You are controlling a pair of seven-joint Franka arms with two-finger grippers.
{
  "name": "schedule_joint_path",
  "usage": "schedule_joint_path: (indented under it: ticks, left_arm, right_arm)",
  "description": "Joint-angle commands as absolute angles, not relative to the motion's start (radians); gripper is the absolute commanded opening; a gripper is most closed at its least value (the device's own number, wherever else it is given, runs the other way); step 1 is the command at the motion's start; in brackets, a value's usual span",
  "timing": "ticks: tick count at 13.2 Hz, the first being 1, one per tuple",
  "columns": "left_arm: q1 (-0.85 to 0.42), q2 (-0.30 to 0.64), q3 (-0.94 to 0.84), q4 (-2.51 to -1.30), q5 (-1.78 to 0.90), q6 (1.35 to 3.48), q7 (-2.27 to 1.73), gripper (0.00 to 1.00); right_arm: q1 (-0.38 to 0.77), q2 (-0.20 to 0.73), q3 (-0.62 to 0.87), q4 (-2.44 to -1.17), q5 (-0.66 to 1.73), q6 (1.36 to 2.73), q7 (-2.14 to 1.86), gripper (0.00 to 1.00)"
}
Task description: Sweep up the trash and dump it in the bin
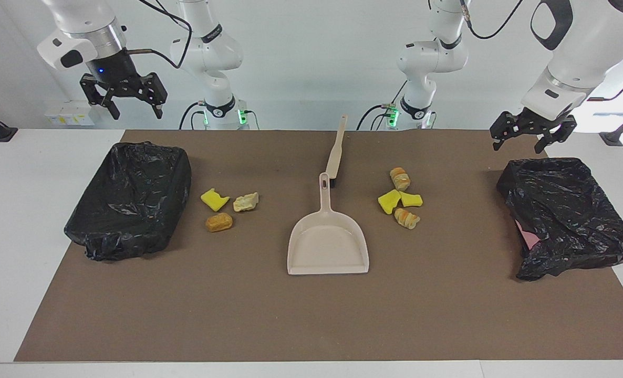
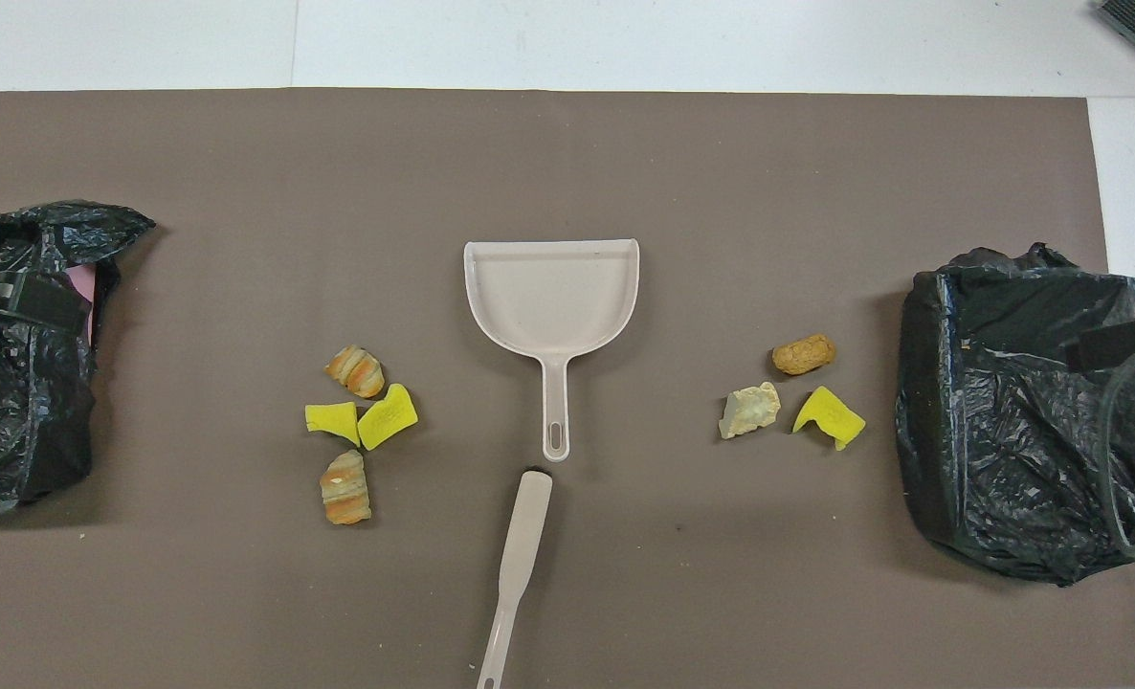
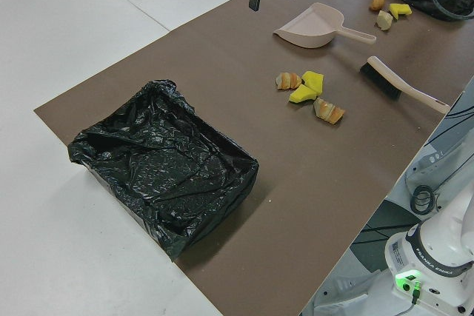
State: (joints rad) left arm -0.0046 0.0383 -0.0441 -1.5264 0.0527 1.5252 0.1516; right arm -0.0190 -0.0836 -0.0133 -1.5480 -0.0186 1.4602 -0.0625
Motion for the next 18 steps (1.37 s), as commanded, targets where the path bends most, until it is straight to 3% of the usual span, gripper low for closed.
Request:
schedule_joint_path:
  ticks: [1, 9, 18]
  left_arm:
    - [-0.015, 0.028, -0.043, -1.546, 0.045, 1.525, 0.158, 1.0]
    - [-0.023, -0.021, -0.046, -1.621, 0.044, 1.531, 0.163, 1.0]
    - [-0.155, -0.118, -0.046, -1.896, 0.011, 1.716, 0.163, 1.0]
  right_arm:
    - [-0.025, -0.1, -0.011, -1.565, -0.014, 1.468, -0.048, 1.0]
    - [-0.025, -0.1, -0.011, -1.563, -0.014, 1.467, -0.052, 1.0]
    - [-0.009, -0.104, -0.002, -1.559, -0.012, 1.453, -0.035, 1.0]
